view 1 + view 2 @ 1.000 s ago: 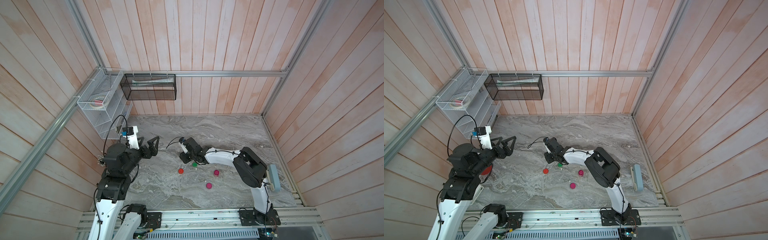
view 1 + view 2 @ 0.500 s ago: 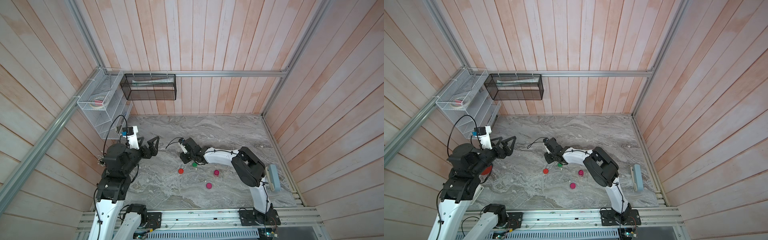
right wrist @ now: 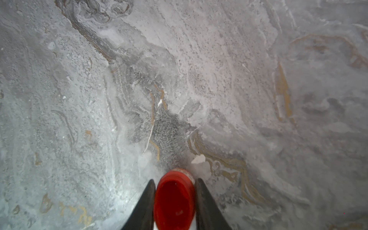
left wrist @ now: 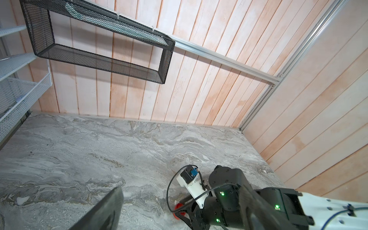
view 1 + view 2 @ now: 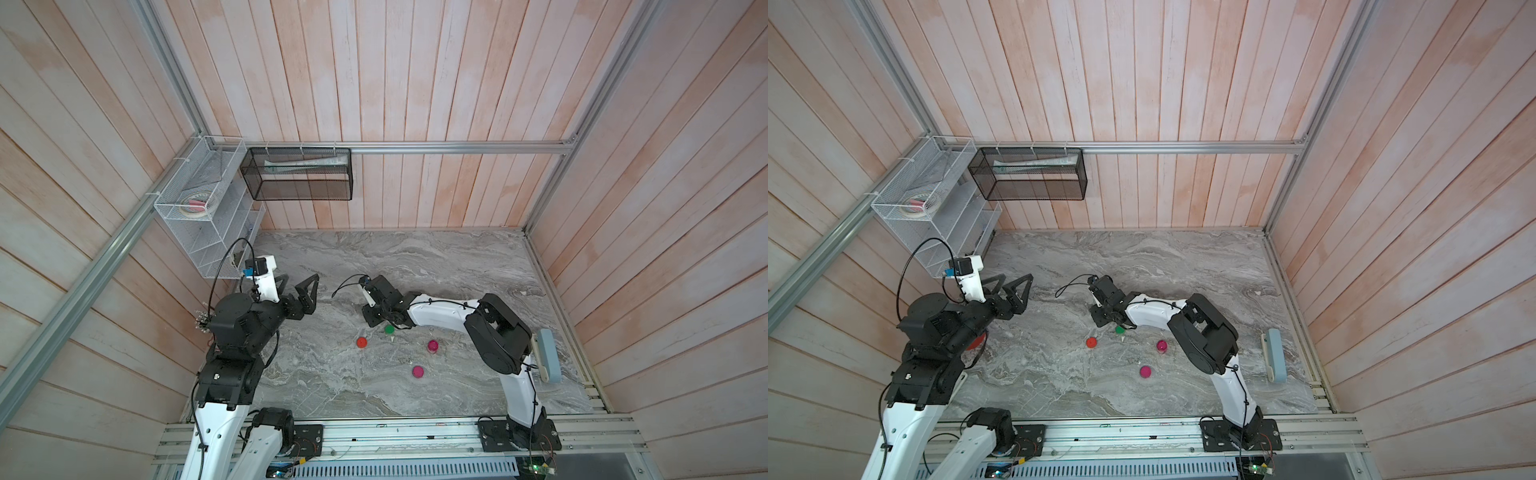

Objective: Close the paint jar lid
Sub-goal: Pick up the paint jar from the center of the board.

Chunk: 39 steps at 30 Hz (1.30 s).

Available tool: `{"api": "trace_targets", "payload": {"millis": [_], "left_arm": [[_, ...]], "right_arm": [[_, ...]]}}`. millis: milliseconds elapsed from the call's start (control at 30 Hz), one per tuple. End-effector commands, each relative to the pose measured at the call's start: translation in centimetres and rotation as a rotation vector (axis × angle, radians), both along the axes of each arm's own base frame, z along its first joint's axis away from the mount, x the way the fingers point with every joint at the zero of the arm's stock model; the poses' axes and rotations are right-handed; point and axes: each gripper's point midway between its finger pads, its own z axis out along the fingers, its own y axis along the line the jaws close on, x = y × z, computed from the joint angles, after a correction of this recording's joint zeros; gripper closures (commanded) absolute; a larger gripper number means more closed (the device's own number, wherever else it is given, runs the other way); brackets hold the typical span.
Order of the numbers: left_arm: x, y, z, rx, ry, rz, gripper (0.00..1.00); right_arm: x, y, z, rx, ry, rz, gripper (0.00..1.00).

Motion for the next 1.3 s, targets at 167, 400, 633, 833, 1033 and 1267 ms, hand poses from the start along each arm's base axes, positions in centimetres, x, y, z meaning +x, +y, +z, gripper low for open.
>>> {"api": "trace_targets", "payload": {"millis": [167, 400, 633, 833, 1033, 1267], "left_arm": [[-0.6, -0.6, 1.5, 0.064, -0.310, -0.039, 0.04], [-1.2, -2.8, 0.6, 0.213, -0.543, -0.161, 0.06], [0.5, -4.3, -4.3, 0.311, -0.440, -0.266, 0.13], [-1.0, -5.8, -7.0, 0.425, -0.568, -0.367, 0.31], [0.4, -6.3, -7.2, 0.411, -0.559, -0.389, 0.32], [2.1, -7.1, -7.9, 0.402, -0.543, -0.404, 0.35]], "right_arm": [[1.6, -2.8, 7.9, 0.119, -0.018, 0.026, 0.74], [1.3, -3.4, 14.1, 0.199, -0.083, 0.111, 0.74], [-0.2, -2.5, 19.3, 0.290, -0.120, 0.202, 0.74], [-2.2, -1.4, 22.6, 0.365, -0.153, 0.285, 0.74], [-3.7, 0.4, 24.2, 0.392, -0.174, 0.347, 0.73], [-5.0, 2.4, 25.6, 0.423, -0.183, 0.393, 0.73]]}}
